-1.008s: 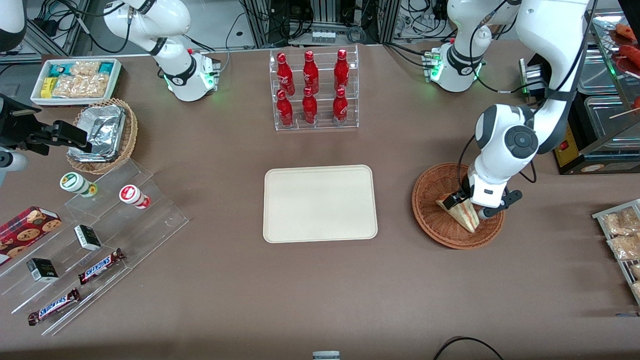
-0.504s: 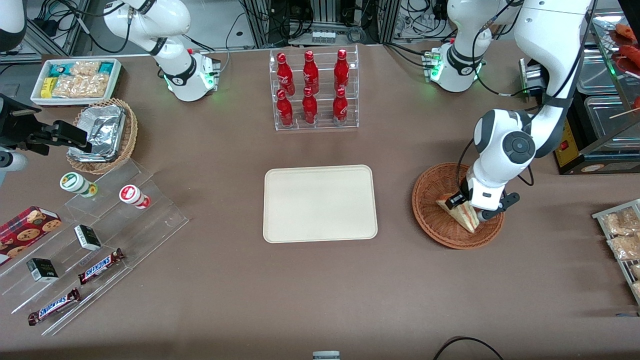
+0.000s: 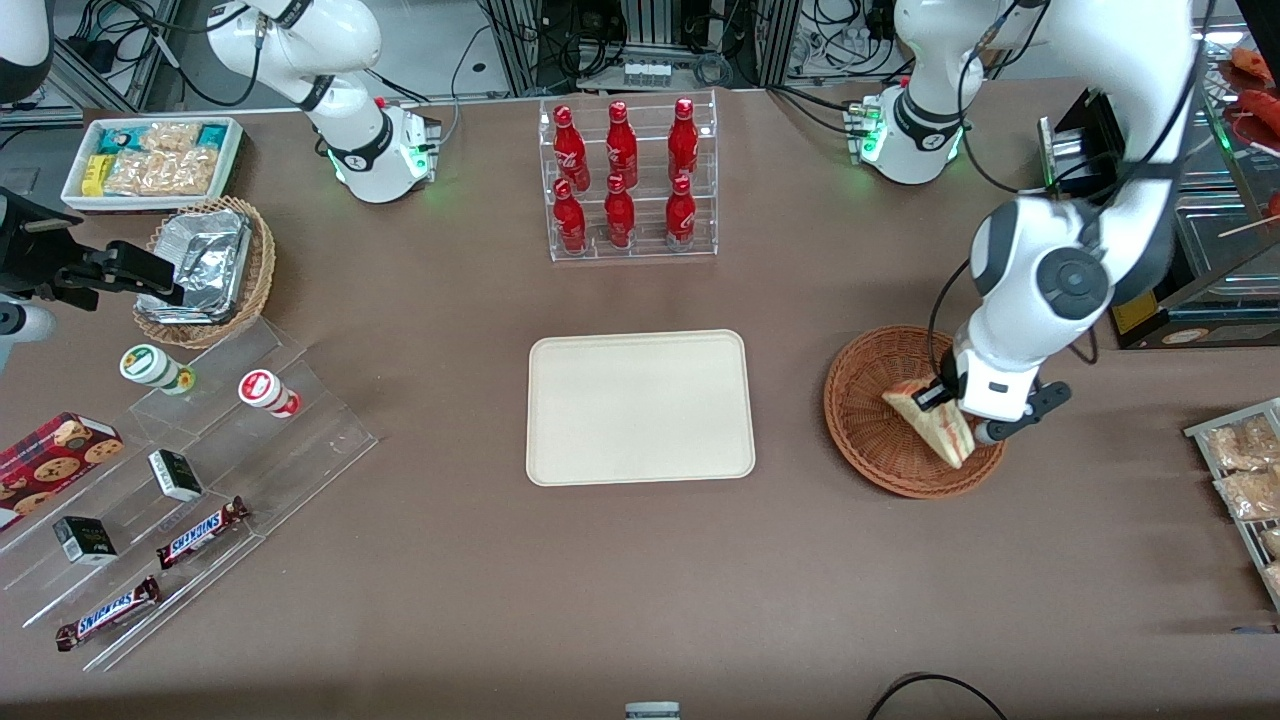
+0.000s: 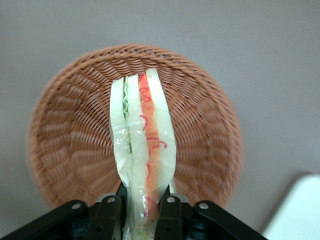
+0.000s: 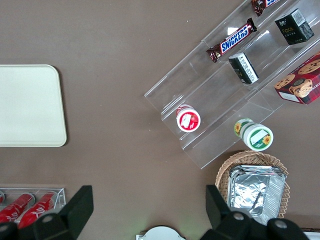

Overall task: Place sandwich from basket to tray
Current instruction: 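Lift the sandwich and carry it over the cream tray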

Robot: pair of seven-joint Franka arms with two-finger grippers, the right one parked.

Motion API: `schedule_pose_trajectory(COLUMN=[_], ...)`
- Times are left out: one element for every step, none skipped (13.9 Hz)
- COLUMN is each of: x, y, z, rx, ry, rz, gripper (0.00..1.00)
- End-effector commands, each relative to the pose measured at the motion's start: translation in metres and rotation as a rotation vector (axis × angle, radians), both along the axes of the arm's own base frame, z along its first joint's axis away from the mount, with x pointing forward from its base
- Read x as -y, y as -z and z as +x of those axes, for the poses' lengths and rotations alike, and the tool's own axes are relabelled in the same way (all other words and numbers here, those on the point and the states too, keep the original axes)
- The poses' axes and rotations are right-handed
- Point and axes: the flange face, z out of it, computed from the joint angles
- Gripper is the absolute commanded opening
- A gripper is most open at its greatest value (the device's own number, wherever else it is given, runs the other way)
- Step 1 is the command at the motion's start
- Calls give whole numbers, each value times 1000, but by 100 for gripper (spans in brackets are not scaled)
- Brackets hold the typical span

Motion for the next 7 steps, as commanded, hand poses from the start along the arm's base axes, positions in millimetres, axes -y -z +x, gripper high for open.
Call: schedule_pose_trajectory(x=[49, 66, 88, 105, 125, 143, 162], y=[-90, -110, -118, -121, -121, -119, -116], z=[12, 10, 3, -1, -4, -9, -16], rx=[-26, -24, -19, -10, -7, -9, -10], ry=[58, 74, 90, 96, 98, 107, 127], rz=[24, 23, 23, 22, 18, 16, 17], gripper=[0, 0, 0, 0, 0, 0, 0])
